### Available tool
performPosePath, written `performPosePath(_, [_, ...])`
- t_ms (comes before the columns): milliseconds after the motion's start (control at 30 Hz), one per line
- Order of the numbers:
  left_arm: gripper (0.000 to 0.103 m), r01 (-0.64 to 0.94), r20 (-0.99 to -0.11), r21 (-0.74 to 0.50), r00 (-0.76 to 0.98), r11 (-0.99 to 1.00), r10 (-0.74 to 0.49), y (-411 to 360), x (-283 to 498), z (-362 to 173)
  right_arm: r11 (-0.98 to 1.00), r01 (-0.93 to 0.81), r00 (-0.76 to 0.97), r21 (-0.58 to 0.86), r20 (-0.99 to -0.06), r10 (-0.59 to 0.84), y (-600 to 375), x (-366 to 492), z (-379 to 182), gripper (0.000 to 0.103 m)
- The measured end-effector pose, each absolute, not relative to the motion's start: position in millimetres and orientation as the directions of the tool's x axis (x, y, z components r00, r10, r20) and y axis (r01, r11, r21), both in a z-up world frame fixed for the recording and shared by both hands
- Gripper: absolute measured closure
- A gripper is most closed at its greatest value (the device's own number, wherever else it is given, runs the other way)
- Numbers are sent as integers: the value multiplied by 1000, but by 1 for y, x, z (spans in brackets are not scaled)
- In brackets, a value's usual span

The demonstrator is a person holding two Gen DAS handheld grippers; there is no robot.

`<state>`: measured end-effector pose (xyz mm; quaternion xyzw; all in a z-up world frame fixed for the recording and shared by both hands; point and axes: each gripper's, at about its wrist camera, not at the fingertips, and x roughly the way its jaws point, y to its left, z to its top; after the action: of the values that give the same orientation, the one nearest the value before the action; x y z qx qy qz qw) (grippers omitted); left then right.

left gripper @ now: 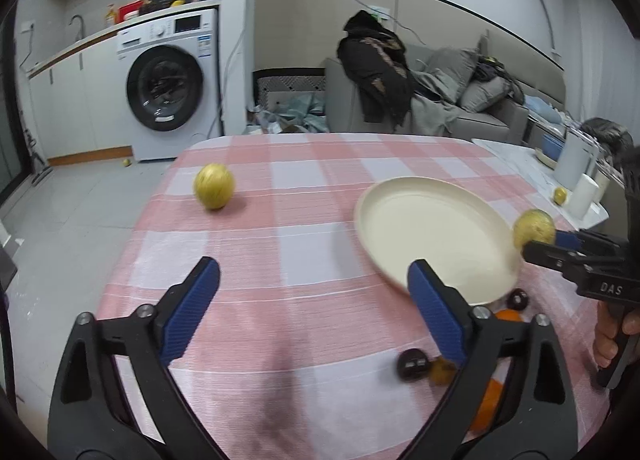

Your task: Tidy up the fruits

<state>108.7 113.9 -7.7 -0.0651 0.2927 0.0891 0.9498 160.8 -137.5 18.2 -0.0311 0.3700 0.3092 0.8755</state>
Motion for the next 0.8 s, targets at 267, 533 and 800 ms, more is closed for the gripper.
performPosePath(267, [2, -306, -617, -125, 769, 944, 168, 167, 105, -25, 802, -573, 523, 167, -679, 515, -134, 165, 15, 48])
performPosePath(533, [2, -257, -616, -124, 777, 959, 128, 145, 105, -27, 806, -568, 531, 167, -674, 514, -134, 165, 18, 48])
performPosePath(800, [2, -191, -630, -103, 772, 976, 84, 110, 108, -29, 804, -570, 519, 168, -685, 511, -133, 164, 16, 48])
